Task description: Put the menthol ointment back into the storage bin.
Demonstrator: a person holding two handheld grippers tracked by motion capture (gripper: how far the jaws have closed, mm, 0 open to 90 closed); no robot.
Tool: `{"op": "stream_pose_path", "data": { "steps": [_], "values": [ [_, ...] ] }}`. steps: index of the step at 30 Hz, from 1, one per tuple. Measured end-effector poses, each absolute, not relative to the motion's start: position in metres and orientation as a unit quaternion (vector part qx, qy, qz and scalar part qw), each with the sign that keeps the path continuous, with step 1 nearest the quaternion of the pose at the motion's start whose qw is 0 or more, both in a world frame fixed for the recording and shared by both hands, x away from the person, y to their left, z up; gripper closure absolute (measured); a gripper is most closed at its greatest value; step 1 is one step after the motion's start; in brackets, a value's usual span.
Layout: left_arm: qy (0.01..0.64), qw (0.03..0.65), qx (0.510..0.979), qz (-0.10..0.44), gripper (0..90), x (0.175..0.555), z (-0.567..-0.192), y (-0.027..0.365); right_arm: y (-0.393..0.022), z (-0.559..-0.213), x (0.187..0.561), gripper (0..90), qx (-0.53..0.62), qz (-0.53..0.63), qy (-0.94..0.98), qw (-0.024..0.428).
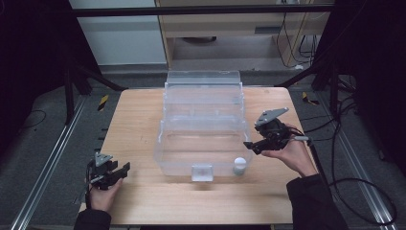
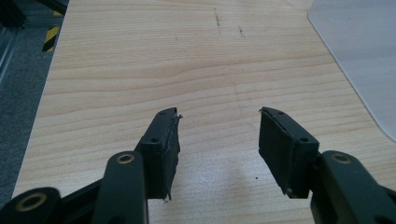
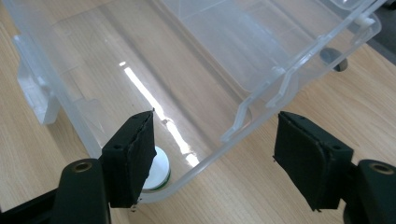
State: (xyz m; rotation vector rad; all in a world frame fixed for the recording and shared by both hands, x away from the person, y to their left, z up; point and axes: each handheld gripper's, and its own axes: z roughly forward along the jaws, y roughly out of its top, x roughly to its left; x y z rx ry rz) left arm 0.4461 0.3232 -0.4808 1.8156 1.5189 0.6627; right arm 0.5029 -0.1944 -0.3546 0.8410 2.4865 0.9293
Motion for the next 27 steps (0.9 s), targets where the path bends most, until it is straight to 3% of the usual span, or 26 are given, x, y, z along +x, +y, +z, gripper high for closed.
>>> {"op": "stream_pose_path", "data": {
  "steps": [19,27],
  "values": [
    [0.579,0.339,0.700,0.245,55.4,0.446,-0.481,0.323,-0.251,-0.399,0.464,21.5,0.378,0.417,0.800,0.209],
    [0.576,0.340,0.701,0.249,54.4,0.445,-0.480,0.322,-0.269,-0.424,0.464,18.1,0.436,0.428,0.758,0.229]
  ]
}}
